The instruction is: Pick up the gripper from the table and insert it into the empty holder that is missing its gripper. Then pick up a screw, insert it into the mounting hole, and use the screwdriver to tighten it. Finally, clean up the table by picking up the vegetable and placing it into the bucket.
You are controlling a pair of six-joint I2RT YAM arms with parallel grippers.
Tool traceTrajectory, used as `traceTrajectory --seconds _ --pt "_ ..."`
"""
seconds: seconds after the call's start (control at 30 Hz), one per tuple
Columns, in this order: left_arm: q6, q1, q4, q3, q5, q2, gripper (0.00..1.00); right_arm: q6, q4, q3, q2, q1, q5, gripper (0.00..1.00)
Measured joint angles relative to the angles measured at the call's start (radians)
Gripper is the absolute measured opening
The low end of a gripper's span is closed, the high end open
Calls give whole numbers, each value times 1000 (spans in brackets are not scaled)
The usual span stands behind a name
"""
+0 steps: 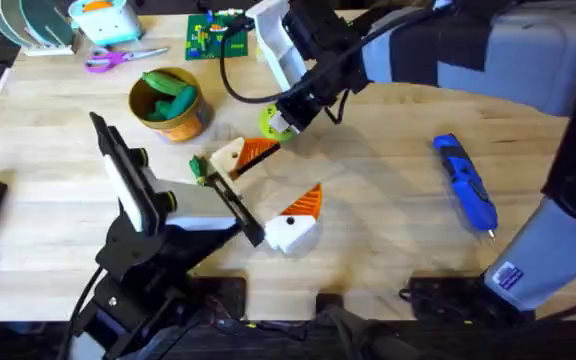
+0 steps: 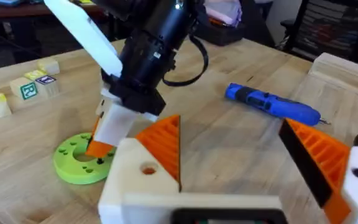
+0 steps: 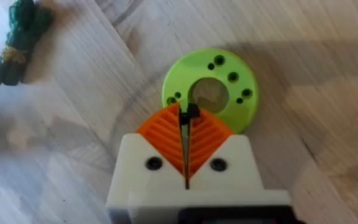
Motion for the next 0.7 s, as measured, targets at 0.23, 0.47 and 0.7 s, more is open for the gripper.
traceTrajectory --seconds 0.23,0.47,0.7 --pt "0 0 0 0 0 0 992 0 -69 97 0 -24 0 7" --pt "0 0 0 0 0 0 992 -6 -164 192 0 -35 0 7" --pt "0 0 0 0 0 0 992 -52 -445 385 -42 -37 8 7"
